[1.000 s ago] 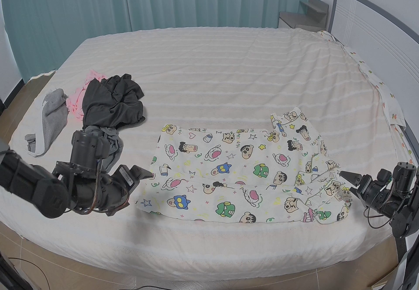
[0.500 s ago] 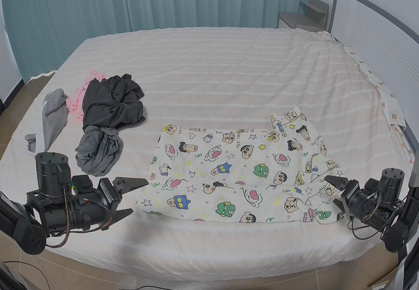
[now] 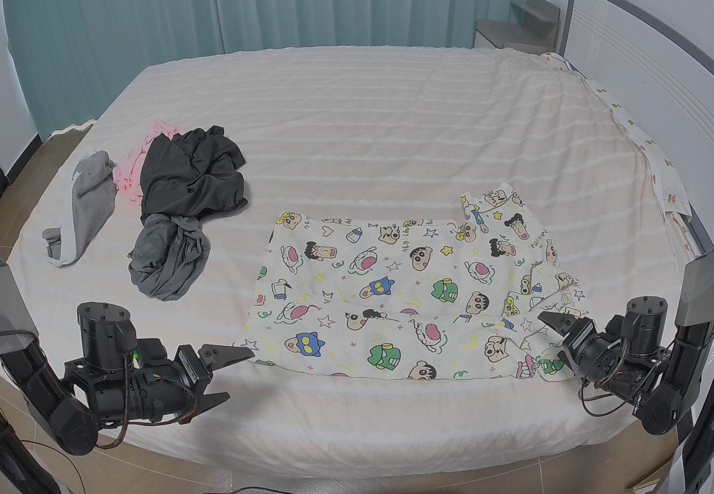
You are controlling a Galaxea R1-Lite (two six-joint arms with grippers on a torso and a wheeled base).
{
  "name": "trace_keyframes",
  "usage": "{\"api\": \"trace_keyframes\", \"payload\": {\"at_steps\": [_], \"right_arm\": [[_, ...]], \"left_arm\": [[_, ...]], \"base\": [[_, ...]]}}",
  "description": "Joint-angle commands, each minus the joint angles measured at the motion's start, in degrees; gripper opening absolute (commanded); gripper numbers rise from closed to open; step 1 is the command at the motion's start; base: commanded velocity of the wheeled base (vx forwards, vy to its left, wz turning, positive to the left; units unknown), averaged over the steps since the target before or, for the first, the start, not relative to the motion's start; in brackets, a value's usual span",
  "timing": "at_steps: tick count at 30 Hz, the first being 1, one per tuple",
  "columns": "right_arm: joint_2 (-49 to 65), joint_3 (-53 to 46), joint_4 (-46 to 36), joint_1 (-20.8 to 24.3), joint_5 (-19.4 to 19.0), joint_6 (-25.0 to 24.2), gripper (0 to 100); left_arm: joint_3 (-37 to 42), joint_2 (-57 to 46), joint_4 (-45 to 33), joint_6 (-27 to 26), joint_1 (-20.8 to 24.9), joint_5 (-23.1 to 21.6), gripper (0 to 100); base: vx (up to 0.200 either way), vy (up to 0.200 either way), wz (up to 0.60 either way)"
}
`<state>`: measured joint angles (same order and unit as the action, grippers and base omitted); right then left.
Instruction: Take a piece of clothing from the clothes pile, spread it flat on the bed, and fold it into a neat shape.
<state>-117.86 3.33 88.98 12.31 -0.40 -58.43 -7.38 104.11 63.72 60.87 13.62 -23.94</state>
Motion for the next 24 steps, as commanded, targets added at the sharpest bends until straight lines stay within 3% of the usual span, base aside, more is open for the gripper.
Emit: {"api": "trace_keyframes", "payload": {"at_steps": [1,23,24], "right_arm": [[-3.17,1.15,0.76,-0.18,0.14,-0.11,100],[-8.44,6.16,0.76,-0.18,1.81,-0.28,100],[-8.88,6.43,0.76,-0.18,1.9,-0.28,0]], "left_arm": [[0.43,1.62,0.09,0.04,0.01,-0.14,100],[0.43,1.98,0.09,-0.22,0.01,0.12,100],[0.43,1.98,0.09,-0.22,0.01,0.3,100]], "base": [[0.0,0.0,0.0],[0.0,0.0,0.0],[0.0,0.0,0.0]]}}
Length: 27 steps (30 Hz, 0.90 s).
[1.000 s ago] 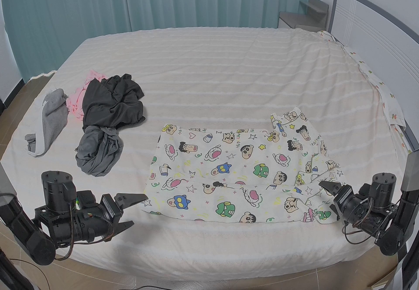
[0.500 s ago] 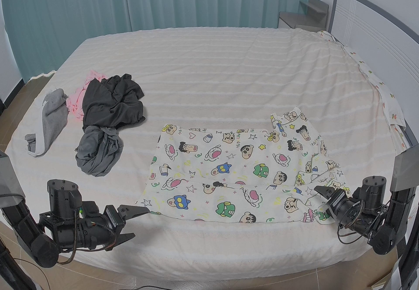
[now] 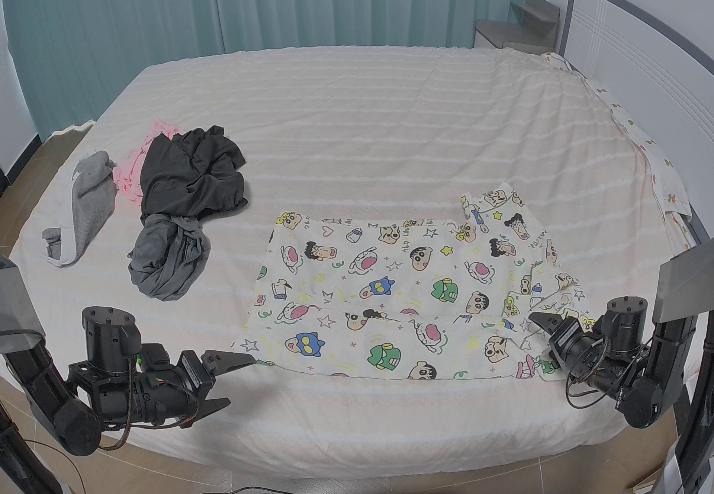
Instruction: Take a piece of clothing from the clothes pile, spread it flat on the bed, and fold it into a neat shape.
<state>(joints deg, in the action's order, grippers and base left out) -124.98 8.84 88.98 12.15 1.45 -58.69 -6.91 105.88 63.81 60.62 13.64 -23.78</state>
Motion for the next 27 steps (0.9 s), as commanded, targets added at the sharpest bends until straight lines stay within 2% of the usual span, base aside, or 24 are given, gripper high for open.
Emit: {"api": "trace_keyframes", "payload": {"at_steps": [1,13,27], "right_arm": [[-1.85,1.09,0.76,-0.03,0.13,-0.03,0],[-0.62,0.48,0.76,-1.26,0.48,0.06,0],[11.34,-4.0,-0.21,2.44,1.1,1.12,0]], "left_arm": [[-0.03,0.21,0.0,0.02,-0.02,0.14,100],[-0.03,0.82,0.09,0.02,-0.02,0.32,100],[-0.03,1.18,0.09,-0.07,-0.02,0.4,100]], "base": [[0.0,0.0,0.0],[0.0,0.0,0.0],[0.0,0.0,0.0]]}}
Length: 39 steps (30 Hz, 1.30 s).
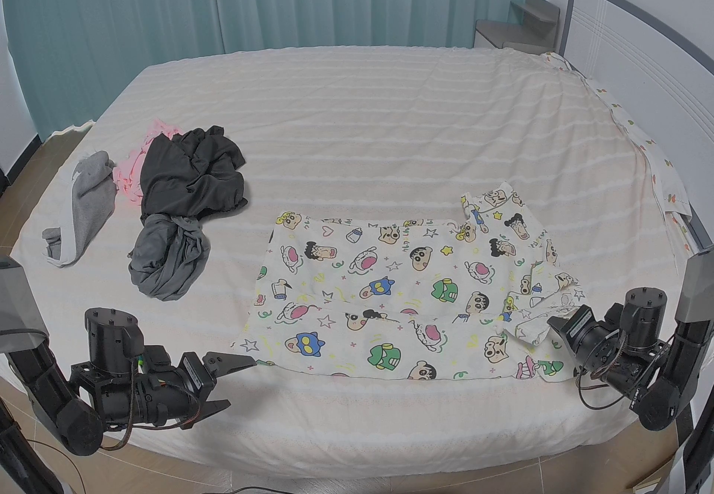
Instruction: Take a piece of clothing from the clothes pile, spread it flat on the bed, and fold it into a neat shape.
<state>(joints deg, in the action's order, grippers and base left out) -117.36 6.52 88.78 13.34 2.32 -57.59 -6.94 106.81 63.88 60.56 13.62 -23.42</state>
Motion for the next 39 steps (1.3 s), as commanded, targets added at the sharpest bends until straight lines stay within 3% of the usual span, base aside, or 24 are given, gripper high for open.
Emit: {"api": "trace_keyframes", "payload": {"at_steps": [1,14,18,29,39], "right_arm": [[3.89,-1.95,-0.01,1.43,0.58,0.02,0],[3.19,-6.26,0.6,10.39,9.55,0.37,0],[2.31,-6.52,0.51,11.01,12.01,0.37,0],[0.73,-6.52,-2.65,15.14,16.23,-0.24,0],[-2.17,-6.52,-3.35,15.67,16.4,-1.91,0]], "left_arm": [[0.08,0.24,0.02,-0.01,0.01,0.04,100],[0.34,-0.11,0.02,0.08,0.01,0.04,100],[0.43,-0.11,0.02,-0.01,0.01,0.04,100],[0.43,-0.11,0.02,-0.01,0.01,0.04,100],[0.43,-0.03,0.02,-0.01,0.01,0.04,100]], "base": [[0.0,0.0,0.0],[0.0,0.0,0.0],[0.0,0.0,0.0],[0.0,0.0,0.0],[0.0,0.0,0.0]]}}
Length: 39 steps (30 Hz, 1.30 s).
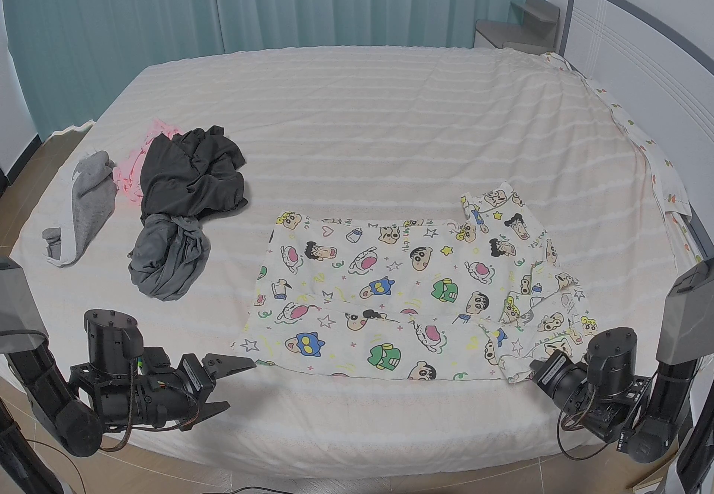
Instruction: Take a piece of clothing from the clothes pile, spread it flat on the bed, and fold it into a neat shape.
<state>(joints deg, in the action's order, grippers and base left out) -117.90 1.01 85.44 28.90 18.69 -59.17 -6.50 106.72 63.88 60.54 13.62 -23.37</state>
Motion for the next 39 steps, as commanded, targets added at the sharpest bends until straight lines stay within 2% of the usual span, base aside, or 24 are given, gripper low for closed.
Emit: {"api": "trace_keyframes", "payload": {"at_steps": [1,5,6,9,16,18,20,22,24,28,33,34,35,37,39], "right_arm": [[-1.64,-1.01,-0.01,0.1,0.03,-0.5,0],[-1.64,-1.01,-1.16,0.1,-0.23,-0.68,0],[-1.64,-1.01,-1.95,0.1,-0.58,-0.68,100],[-1.55,-1.01,-2.39,0.19,-1.9,-0.59,100],[2.14,-1.01,-3.27,0.1,-1.9,-0.07,100],[5.57,-1.01,-5.81,0.1,-1.81,0.11,100],[10.76,-1.01,-9.24,0.01,-1.9,1.6,100],[16.73,-1.01,-13.64,0.1,-2.43,5.38,100],[22.53,-1.01,-19.7,0.19,-3.57,8.72,100],[30.88,-0.22,-30.16,-0.08,-6.74,9.95,100],[34.93,2.94,-32.71,-2.27,-11.66,9.95,100],[34.93,2.94,-32.71,-2.27,-11.66,9.95,100],[33.87,5.05,-32.8,-4.29,-13.68,9.95,100],[32.9,5.67,-32.71,-4.91,-14.65,9.95,100],[28.77,8.66,-32.18,-8.16,-16.67,9.95,100]], "left_arm": [[-0.01,0.07,0.02,0.02,0.01,-0.01,100],[-0.01,0.25,0.02,0.02,0.01,-0.01,100],[-0.01,0.25,0.02,0.02,0.01,-0.01,100],[-0.01,0.25,0.02,0.11,0.01,-0.01,100],[-0.01,0.51,0.02,0.11,0.01,-0.01,100],[-0.01,0.51,0.02,0.02,0.01,-0.01,100],[-0.01,0.51,0.02,0.02,0.01,0.08,100],[-0.01,0.51,0.02,0.02,0.01,0.08,100],[-0.01,0.51,0.02,0.02,0.01,0.08,100],[-0.01,0.6,0.02,0.02,0.01,0.08,100],[-0.01,0.6,0.02,0.11,0.01,0.08,100],[-0.01,0.6,0.02,0.11,0.01,0.08,100],[-0.01,0.51,0.02,0.11,0.01,0.08,100],[-0.01,0.6,0.02,0.11,0.01,0.08,100],[-0.01,0.6,0.02,0.11,0.01,0.17,100]], "base": [[0.0,0.0,0.0],[0.0,0.0,0.0],[0.0,0.0,0.0],[0.0,0.0,0.0],[0.0,0.0,0.0],[0.0,0.0,0.0],[0.0,0.0,0.0],[0.0,0.0,0.0],[0.0,0.0,0.0],[0.0,0.0,0.0],[0.0,0.0,0.0],[0.0,0.0,0.0],[0.0,0.0,0.0],[0.0,0.0,0.0],[0.0,0.0,0.0]]}}
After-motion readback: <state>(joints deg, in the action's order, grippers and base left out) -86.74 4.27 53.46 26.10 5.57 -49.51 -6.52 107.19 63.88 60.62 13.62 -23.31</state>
